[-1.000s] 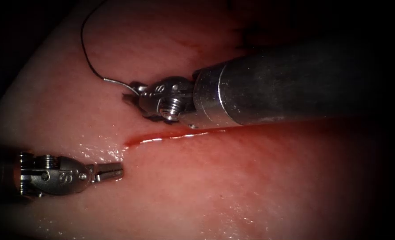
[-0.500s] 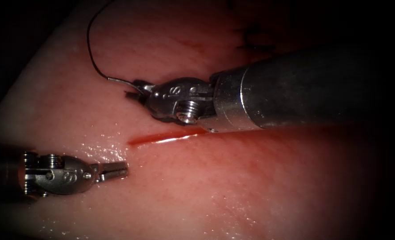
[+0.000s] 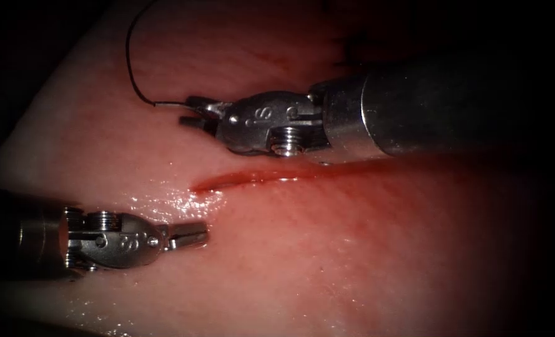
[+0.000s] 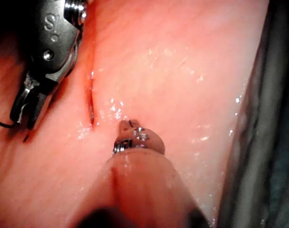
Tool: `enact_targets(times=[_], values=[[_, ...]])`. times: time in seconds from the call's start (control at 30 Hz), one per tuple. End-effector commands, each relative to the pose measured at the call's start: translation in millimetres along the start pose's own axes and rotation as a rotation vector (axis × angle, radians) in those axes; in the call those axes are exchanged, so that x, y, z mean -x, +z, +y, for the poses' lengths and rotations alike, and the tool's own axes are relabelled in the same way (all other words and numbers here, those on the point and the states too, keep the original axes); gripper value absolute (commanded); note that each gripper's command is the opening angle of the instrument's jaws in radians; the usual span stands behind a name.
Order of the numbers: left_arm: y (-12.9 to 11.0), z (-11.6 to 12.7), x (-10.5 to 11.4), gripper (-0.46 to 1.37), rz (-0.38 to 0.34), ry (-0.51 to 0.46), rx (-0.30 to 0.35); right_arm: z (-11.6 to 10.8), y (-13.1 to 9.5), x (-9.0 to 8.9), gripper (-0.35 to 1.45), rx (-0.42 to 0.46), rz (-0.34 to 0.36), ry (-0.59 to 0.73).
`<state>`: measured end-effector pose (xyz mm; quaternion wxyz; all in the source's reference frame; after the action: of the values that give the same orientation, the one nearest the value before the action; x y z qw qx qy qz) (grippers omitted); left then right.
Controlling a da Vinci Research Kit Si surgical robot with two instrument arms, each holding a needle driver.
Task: Wound Closure
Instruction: Insert needle into flesh above wound
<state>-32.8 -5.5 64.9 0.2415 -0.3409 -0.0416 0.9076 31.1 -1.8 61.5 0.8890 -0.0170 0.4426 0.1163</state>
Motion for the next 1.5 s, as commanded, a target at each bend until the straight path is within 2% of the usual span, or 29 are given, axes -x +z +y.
enact_targets(times=[0.03, 0.3, 0.5, 0.63, 0.8, 0.93, 1.1, 1.23, 1.5], values=[[0.7, 0.0, 0.2, -0.20, -0.016, -0.002, 0.010, 0.3, -0.3, -0.1, -0.35, 0.005, 0.008, -0.025], [4.2, 1.0, 1.2, -0.20, -0.039, -0.002, 0.043, 1.0, -0.9, -0.6, -0.35, -0.014, 0.033, -0.101], [5.2, 2.0, 2.2, -0.19, -0.048, -0.006, 0.076, 1.1, -0.9, -0.7, -0.35, -0.012, 0.053, -0.132], [5.1, 2.2, 4.0, -0.16, -0.058, -0.017, 0.089, 1.4, -1.0, -0.8, -0.35, -0.022, 0.065, -0.165], [5.3, 2.3, 7.5, -0.15, -0.107, -0.042, 0.109, 1.9, -1.1, -1.1, -0.35, -0.019, 0.072, -0.214], [5.2, 2.3, 9.0, -0.16, -0.107, -0.053, 0.111, 1.9, -1.0, -1.3, -0.35, -0.005, 0.089, -0.238], [4.5, 2.3, 9.2, -0.15, -0.109, -0.057, 0.113, 2.0, -1.0, -1.3, -0.35, 0.020, 0.112, -0.256], [4.0, 2.3, 8.7, -0.13, -0.112, -0.066, 0.118, 2.1, -0.9, -1.1, -0.35, 0.006, 0.128, -0.262], [3.4, 2.3, 8.4, -0.15, -0.114, -0.062, 0.117, 3.1, -0.4, -0.8, -0.35, -0.093, 0.200, -0.252]])
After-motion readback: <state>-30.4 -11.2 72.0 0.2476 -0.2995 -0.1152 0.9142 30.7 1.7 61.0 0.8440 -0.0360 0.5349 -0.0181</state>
